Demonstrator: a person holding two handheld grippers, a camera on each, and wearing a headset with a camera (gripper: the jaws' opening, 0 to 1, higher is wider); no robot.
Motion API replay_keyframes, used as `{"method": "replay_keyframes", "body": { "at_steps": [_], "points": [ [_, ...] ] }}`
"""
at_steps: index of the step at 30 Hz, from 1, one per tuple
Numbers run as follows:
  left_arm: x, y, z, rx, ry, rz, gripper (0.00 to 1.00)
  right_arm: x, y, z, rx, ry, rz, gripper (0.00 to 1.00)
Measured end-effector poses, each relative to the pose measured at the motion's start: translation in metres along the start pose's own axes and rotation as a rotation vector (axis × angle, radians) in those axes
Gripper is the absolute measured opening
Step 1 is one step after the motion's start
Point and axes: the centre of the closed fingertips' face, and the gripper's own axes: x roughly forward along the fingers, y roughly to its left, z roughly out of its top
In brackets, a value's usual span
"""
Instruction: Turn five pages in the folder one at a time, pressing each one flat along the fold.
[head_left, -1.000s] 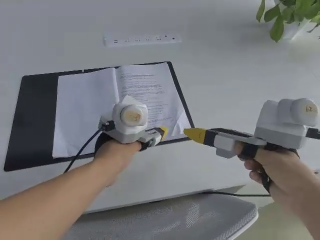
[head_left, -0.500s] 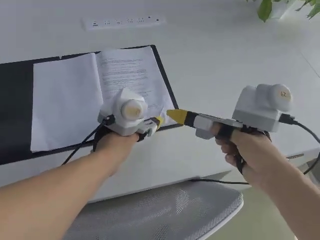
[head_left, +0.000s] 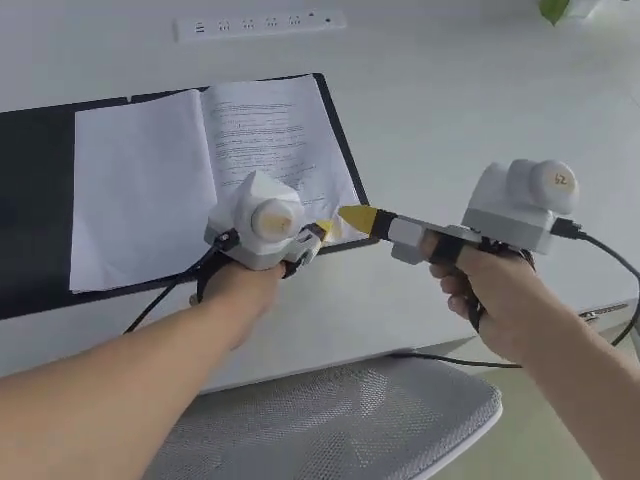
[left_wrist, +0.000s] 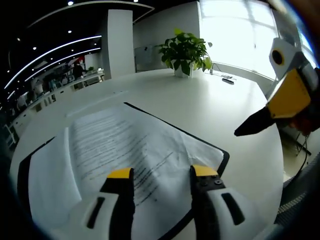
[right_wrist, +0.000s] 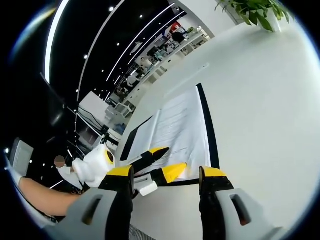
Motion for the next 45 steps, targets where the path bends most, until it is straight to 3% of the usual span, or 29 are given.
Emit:
{"method": "replay_keyframes", "body": {
  "at_steps": [5, 7, 13, 25, 29, 37, 45],
  "points": [
    [0.001, 0.002, -0.001, -0.003, -0.006, 0.003, 0.39, 0.008, -0.004, -0.001, 0.01, 0.001, 0.003, 0.49],
    [0.001, 0.012, -0.001, -0.017, -0.004, 0.044, 0.26, 0.011, -0.006, -0.002, 0.008, 0.003, 0.001, 0.47],
    [0.001, 0.012, 0.0, 0.007, -0.009, 0.028, 0.19, 0.018, -0.016, -0.006, 0.026, 0.008, -0.007, 0.42],
    [-0.004, 0.014, 0.0, -0.012, -0.009, 0.039, 0.16, 0.025, -0.023, -0.011, 0.052, 0.025, -0.009, 0.35],
    [-0.005, 0.014, 0.001, -0.017, -0.011, 0.041, 0.16, 0.028, -0.028, -0.013, 0.06, 0.038, -0.016, 0.23],
    [-0.004, 0.014, 0.001, -0.02, -0.011, 0.041, 0.16, 0.029, -0.034, -0.009, 0.104, 0.014, -0.042, 0.01],
    [-0.005, 0.013, 0.002, -0.038, -0.016, 0.044, 0.16, 0.028, -0.034, -0.007, 0.112, -0.012, -0.048, 0.0]
  ]
}}
